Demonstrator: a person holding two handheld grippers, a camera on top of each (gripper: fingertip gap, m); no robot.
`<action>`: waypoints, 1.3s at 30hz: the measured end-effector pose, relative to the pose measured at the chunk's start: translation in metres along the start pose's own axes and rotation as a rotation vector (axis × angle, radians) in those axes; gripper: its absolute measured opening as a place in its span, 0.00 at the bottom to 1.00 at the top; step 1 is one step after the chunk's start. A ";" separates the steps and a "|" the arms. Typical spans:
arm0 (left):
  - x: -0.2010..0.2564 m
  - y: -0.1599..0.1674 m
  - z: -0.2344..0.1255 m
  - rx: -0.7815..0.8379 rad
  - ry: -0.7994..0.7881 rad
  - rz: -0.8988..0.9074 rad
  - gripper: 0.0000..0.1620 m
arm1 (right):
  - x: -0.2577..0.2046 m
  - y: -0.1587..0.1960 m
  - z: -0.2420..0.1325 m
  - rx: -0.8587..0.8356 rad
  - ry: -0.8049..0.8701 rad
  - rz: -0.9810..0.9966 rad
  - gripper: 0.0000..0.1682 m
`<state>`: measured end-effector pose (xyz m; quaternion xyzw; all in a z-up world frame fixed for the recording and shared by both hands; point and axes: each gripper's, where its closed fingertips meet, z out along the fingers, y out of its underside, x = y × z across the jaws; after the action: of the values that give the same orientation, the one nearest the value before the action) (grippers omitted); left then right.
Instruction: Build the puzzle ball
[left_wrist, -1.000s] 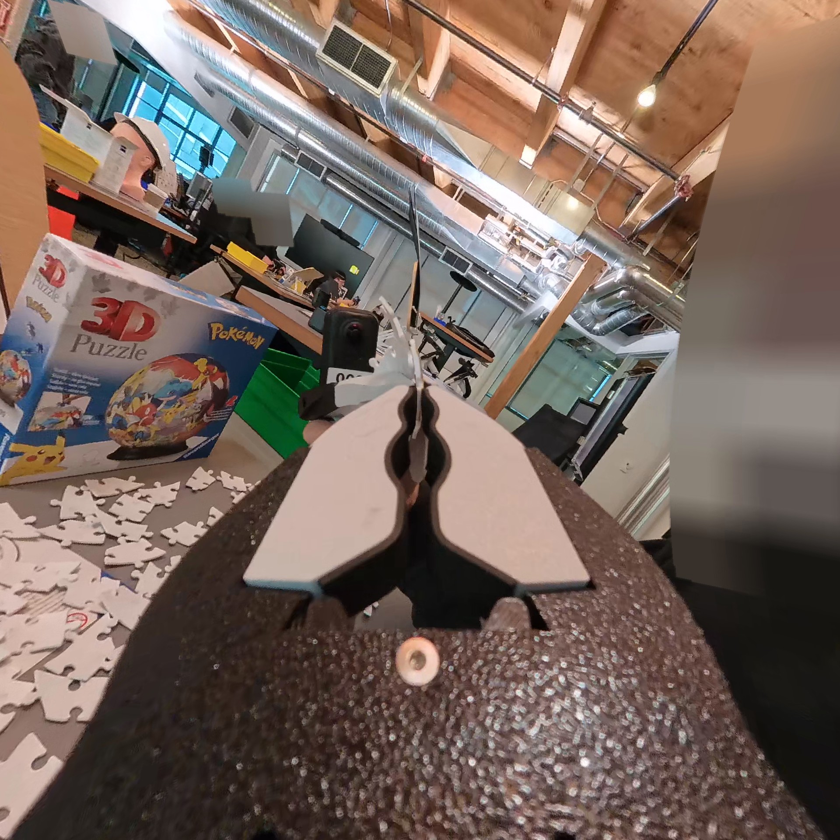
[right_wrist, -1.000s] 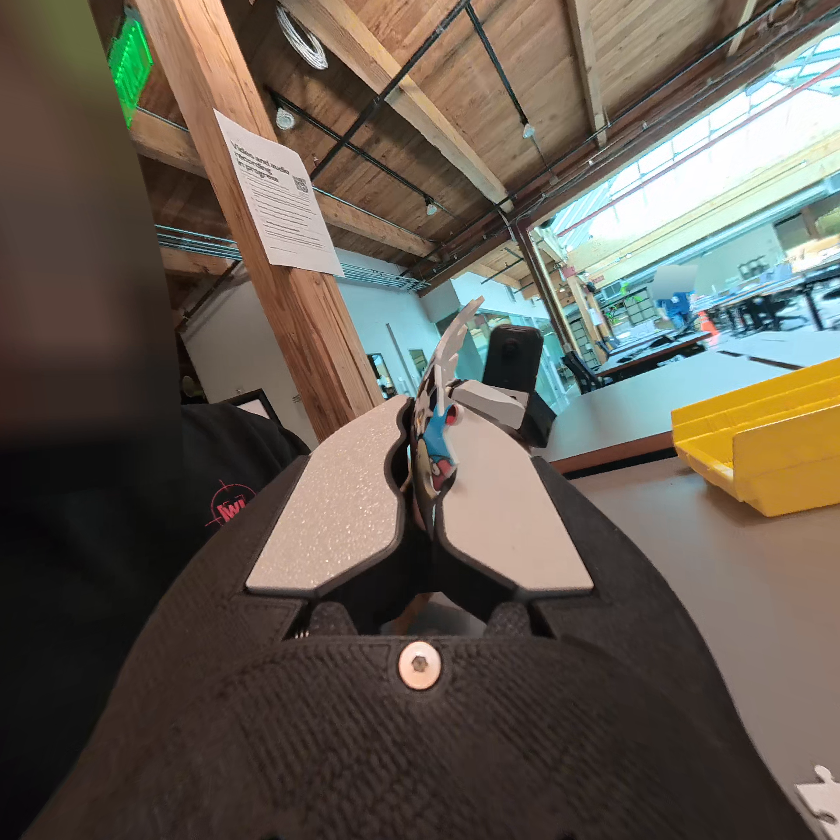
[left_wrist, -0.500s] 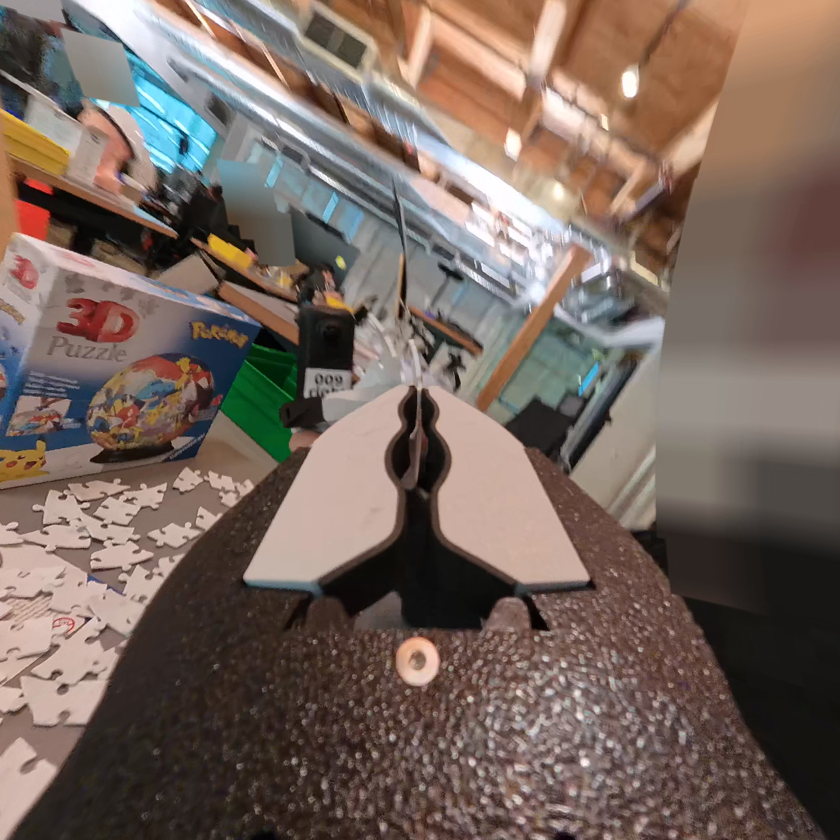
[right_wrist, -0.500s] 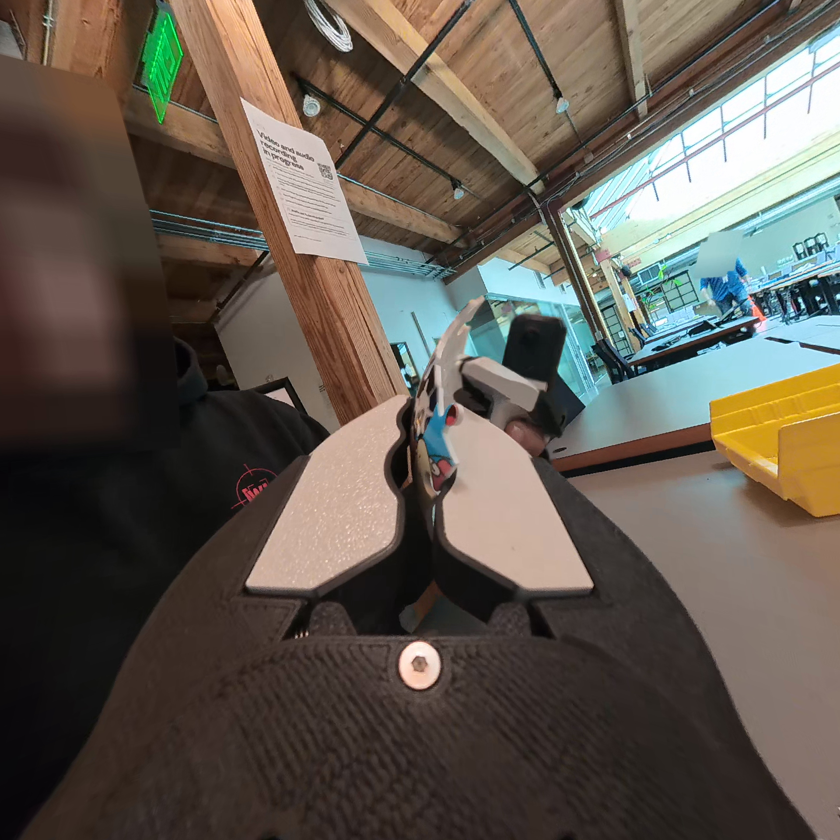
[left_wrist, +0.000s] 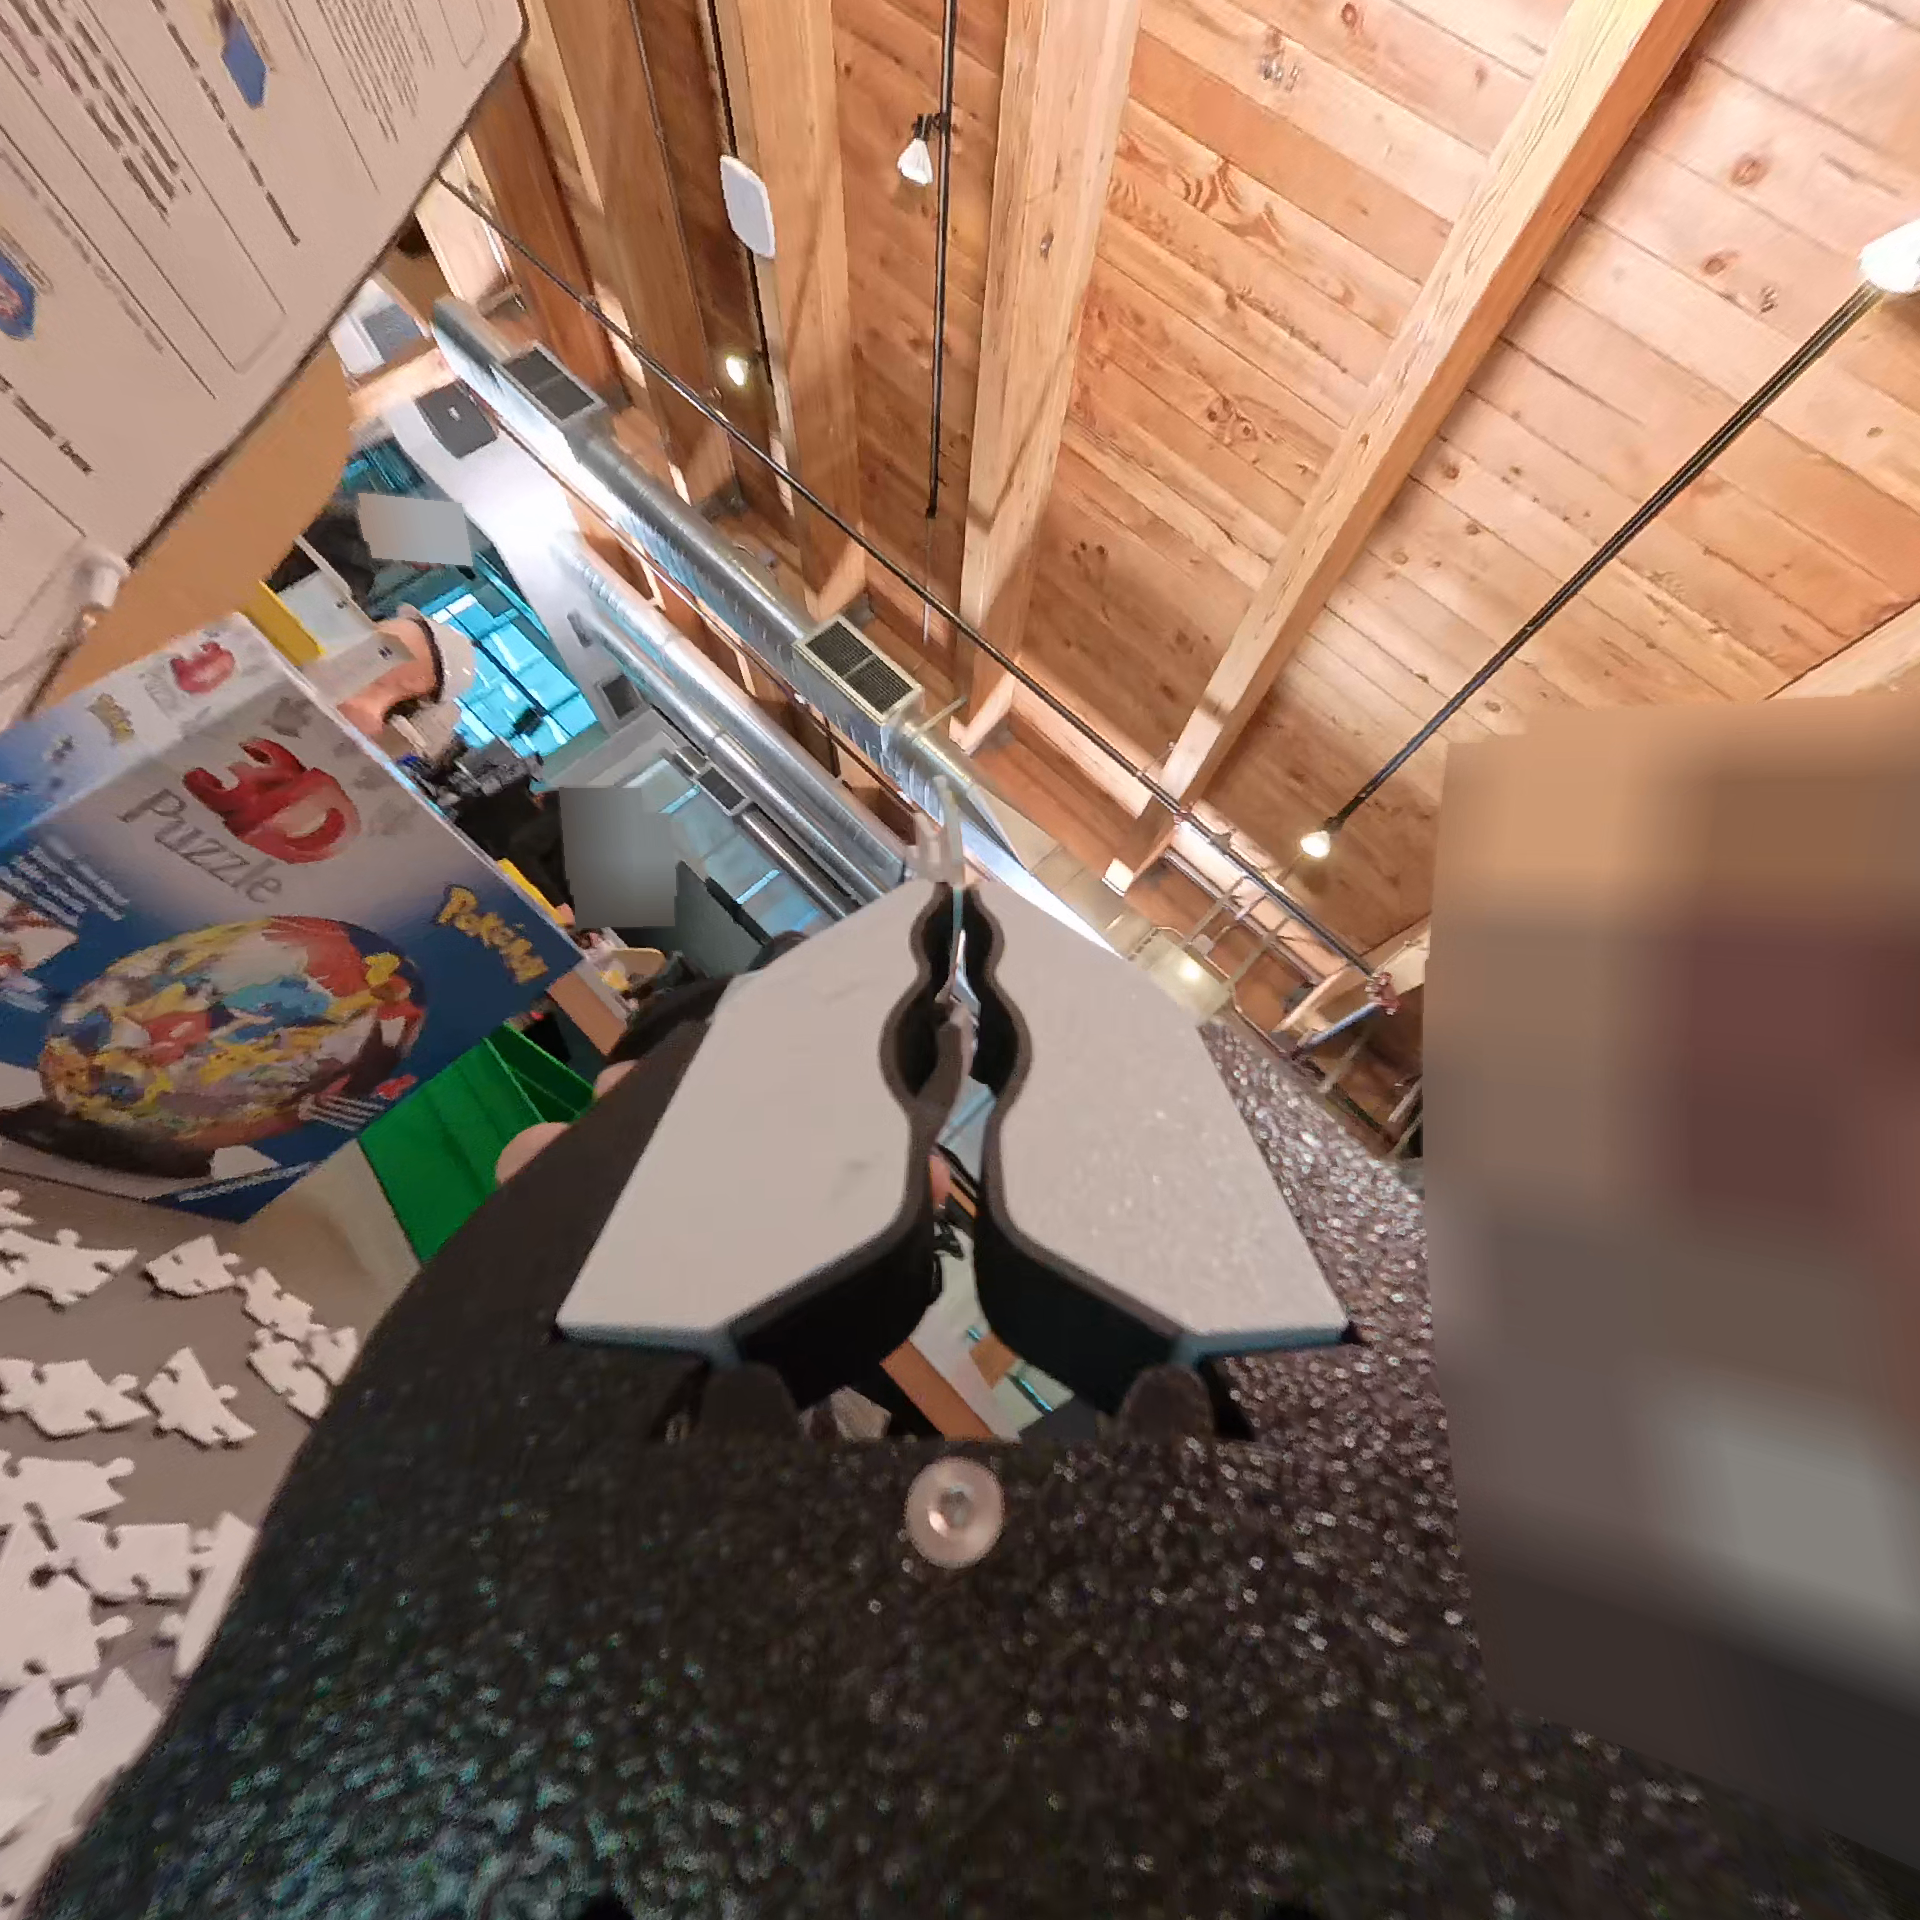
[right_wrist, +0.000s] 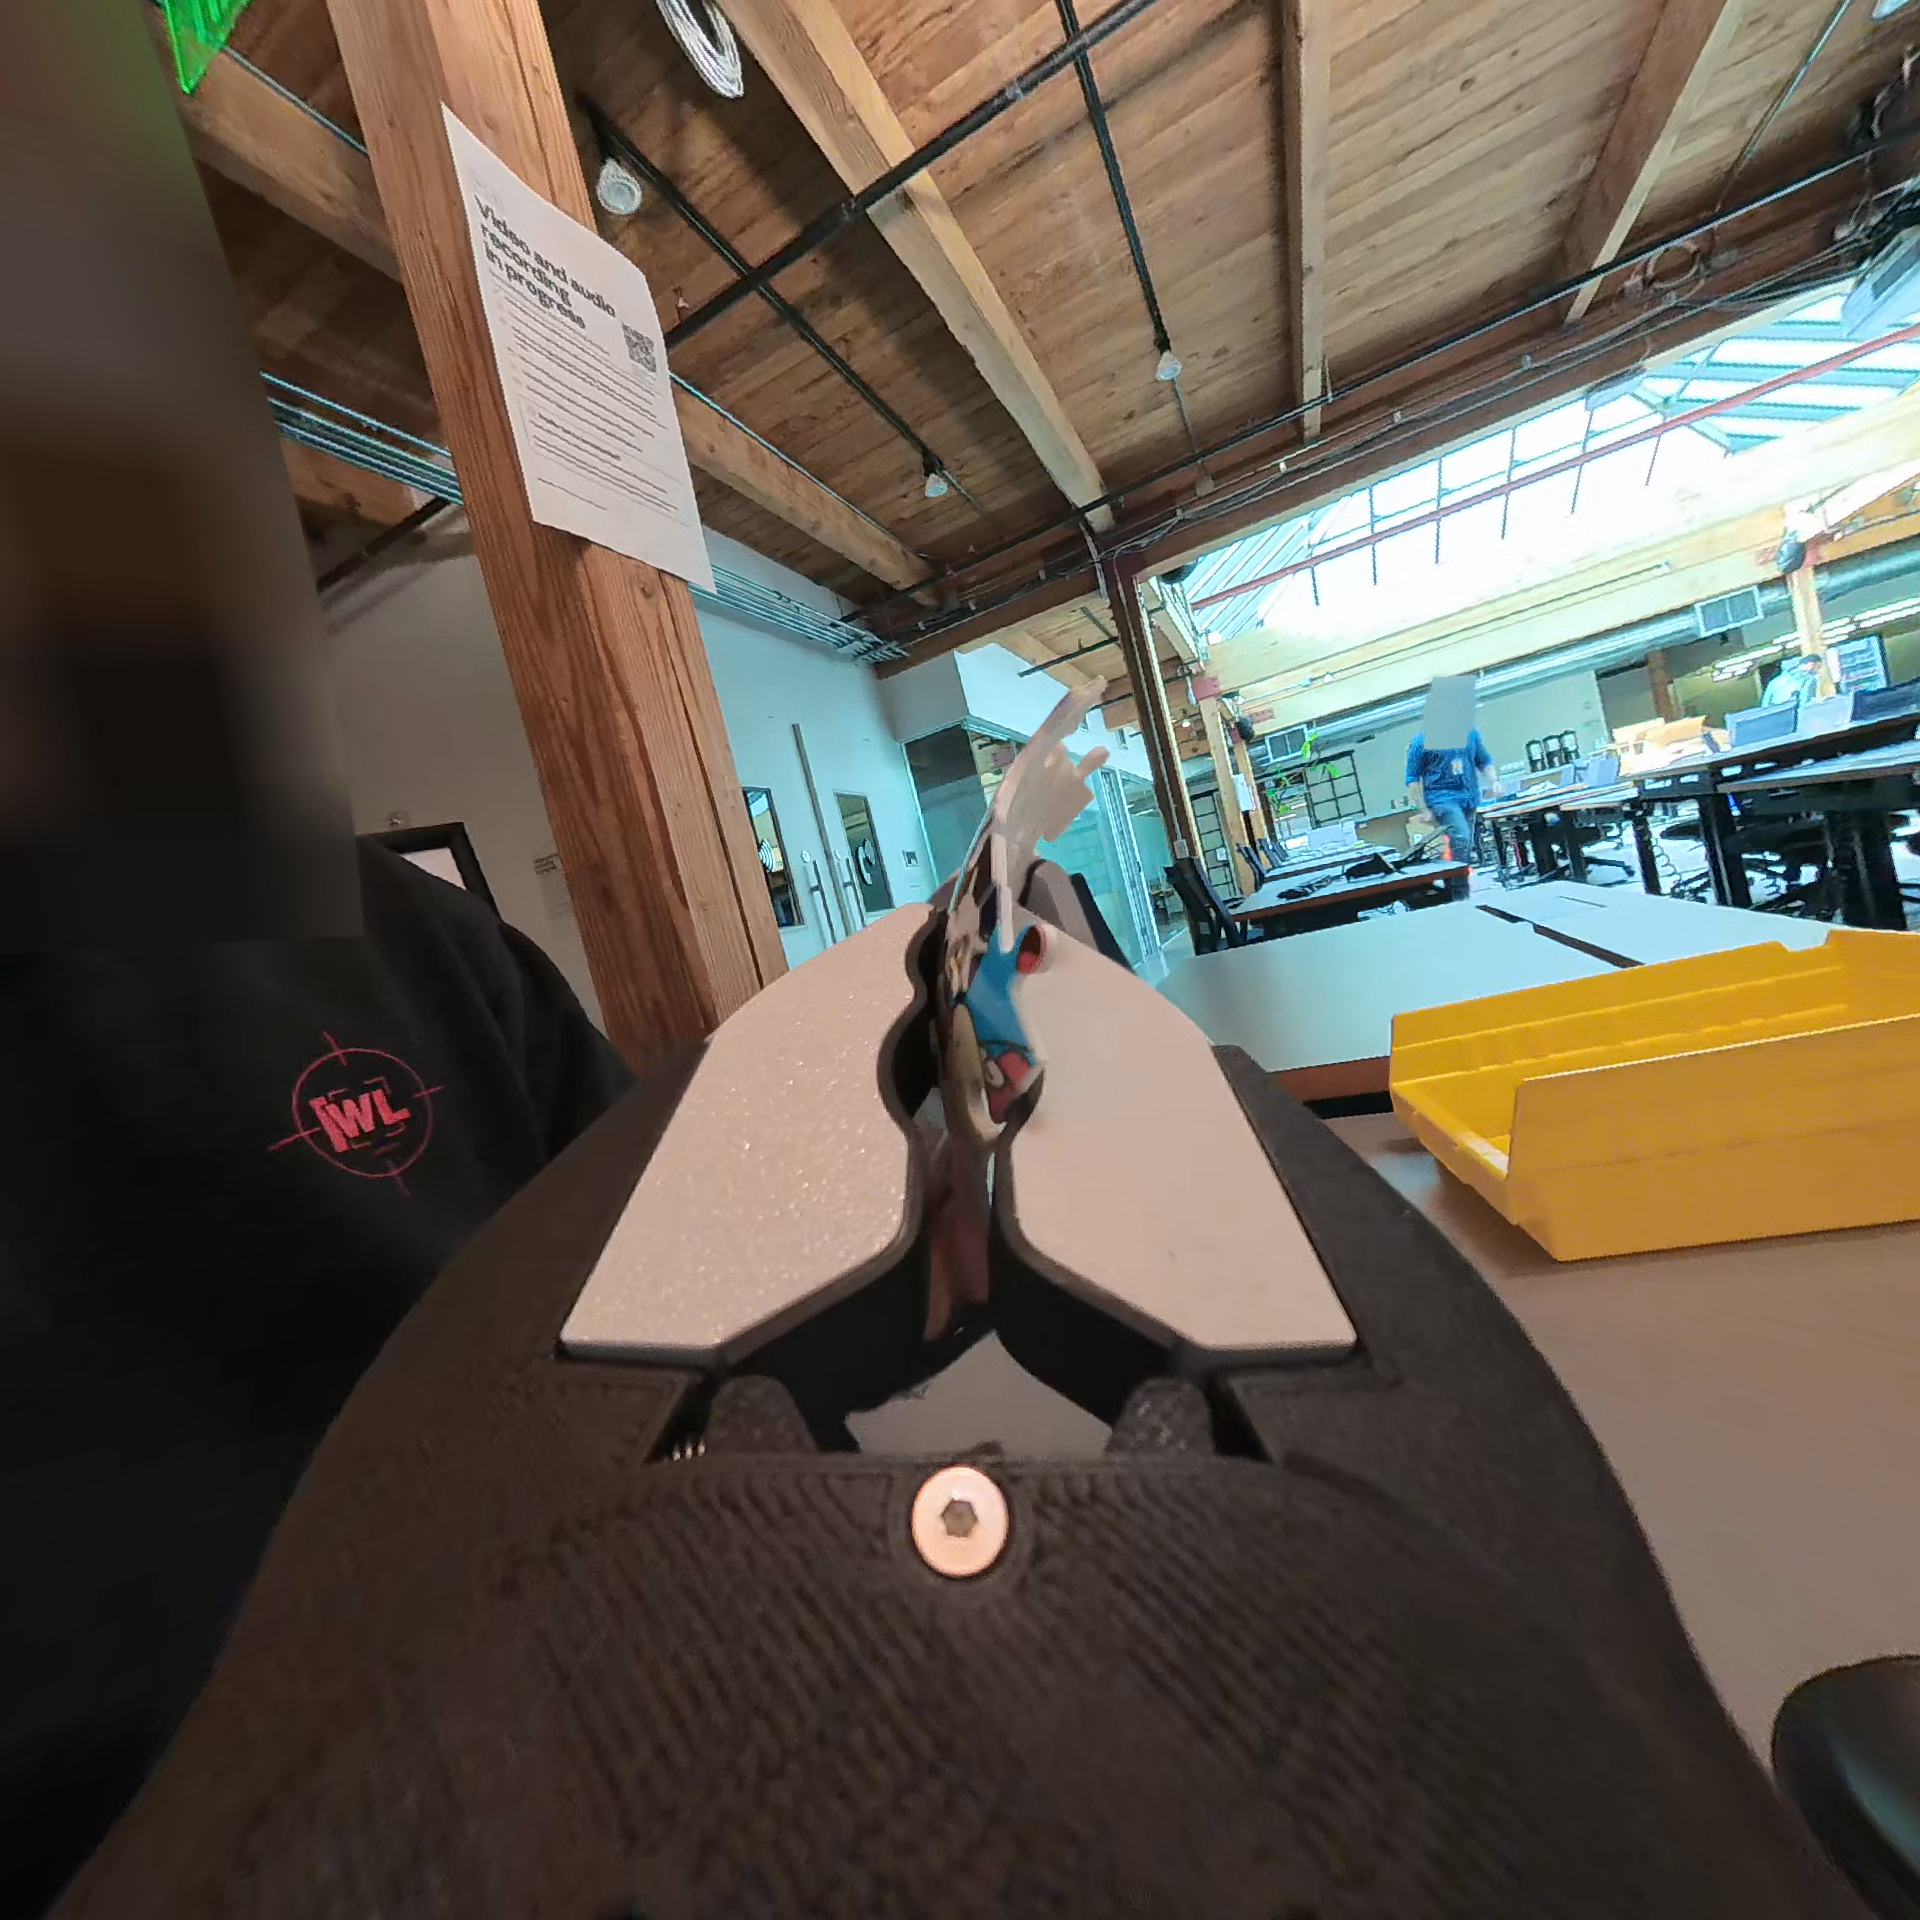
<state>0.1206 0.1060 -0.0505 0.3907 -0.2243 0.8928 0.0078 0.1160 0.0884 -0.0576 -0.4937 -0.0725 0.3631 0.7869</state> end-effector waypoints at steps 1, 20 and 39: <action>0.000 -0.001 0.000 0.012 0.004 0.019 0.00 | 0.001 -0.001 0.001 0.009 0.006 -0.003 0.03; -0.012 0.001 -0.003 0.070 -0.079 0.159 0.01 | 0.013 0.000 0.003 0.039 0.079 -0.006 0.03; -0.012 0.005 0.002 -0.148 -0.148 0.561 0.05 | 0.009 -0.001 0.000 0.029 0.009 0.104 0.03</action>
<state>0.1300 0.1023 -0.0599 0.3757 -0.3881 0.8103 -0.2271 0.1228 0.0940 -0.0586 -0.4868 -0.0378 0.4026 0.7743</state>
